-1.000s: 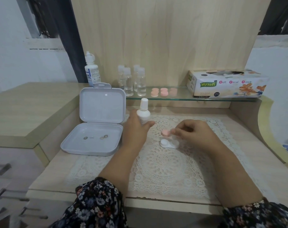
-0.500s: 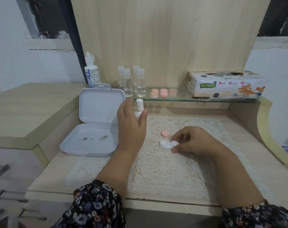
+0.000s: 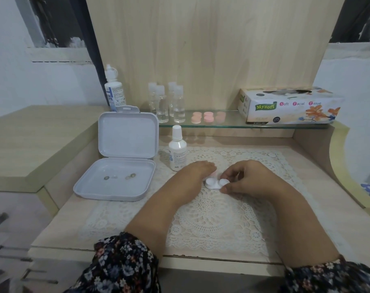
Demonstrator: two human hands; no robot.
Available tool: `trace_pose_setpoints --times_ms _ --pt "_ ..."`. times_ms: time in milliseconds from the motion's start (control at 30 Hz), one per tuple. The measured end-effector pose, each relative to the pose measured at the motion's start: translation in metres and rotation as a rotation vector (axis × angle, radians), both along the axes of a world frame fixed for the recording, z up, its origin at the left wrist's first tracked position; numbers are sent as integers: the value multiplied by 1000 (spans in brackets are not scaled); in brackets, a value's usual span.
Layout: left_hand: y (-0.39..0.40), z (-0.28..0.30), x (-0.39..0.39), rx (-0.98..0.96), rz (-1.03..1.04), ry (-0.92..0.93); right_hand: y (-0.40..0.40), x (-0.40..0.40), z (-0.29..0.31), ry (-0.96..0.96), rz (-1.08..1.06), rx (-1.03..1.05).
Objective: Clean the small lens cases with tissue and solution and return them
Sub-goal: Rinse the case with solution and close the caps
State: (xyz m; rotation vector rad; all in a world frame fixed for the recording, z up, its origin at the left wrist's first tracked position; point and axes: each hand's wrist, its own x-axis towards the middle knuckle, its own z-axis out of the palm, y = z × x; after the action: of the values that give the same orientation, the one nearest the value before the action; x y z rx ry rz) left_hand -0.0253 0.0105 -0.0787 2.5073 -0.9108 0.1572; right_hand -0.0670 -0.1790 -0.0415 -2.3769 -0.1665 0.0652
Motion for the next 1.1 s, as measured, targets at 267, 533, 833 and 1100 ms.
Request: trace_pose_setpoints --times_ms 267,533,833,1100 --pt "2 0 2 -97 144 -85 0 1 -1 -7 -11 -3" --pt "-1 14 -15 -357 167 21 -1 2 -2 -14 -6 15" --pt "-4 11 -19 -286 63 32 0 1 -1 -18 1 30" --pt "-5 12 -20 -236 78 13 0 1 -1 -11 -11 32"
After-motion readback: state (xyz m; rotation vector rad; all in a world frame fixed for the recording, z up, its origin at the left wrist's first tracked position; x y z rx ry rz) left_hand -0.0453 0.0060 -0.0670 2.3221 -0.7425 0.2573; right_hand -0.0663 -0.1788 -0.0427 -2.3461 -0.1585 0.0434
